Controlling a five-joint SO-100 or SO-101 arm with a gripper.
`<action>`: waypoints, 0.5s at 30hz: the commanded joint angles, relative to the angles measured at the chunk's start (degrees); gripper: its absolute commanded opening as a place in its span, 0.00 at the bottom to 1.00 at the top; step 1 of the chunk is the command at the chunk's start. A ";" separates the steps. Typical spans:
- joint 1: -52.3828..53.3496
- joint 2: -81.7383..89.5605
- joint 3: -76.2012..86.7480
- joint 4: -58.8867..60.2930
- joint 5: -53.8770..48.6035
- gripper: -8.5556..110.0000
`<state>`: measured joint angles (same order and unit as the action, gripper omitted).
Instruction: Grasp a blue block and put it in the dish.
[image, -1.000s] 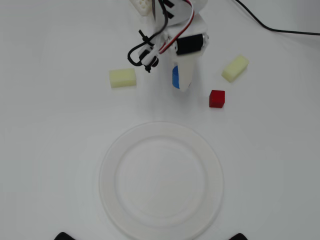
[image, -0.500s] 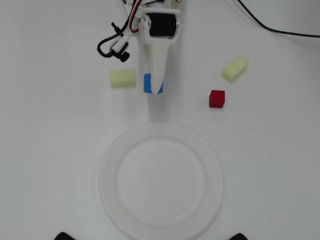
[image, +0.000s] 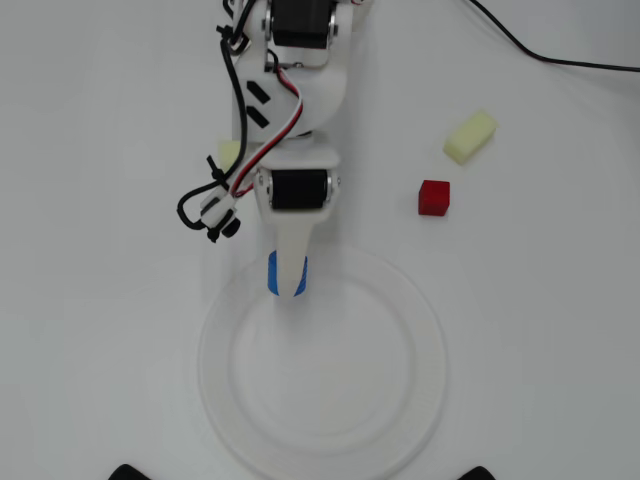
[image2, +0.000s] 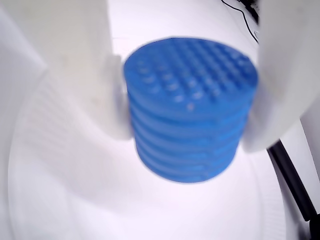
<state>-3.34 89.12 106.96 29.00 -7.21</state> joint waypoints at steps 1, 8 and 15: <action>-0.44 -5.27 -7.73 1.23 0.35 0.07; -1.76 -11.43 -13.97 6.06 0.62 0.07; -4.92 -11.16 -14.68 10.28 -0.18 0.10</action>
<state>-7.21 76.99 95.98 38.58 -6.94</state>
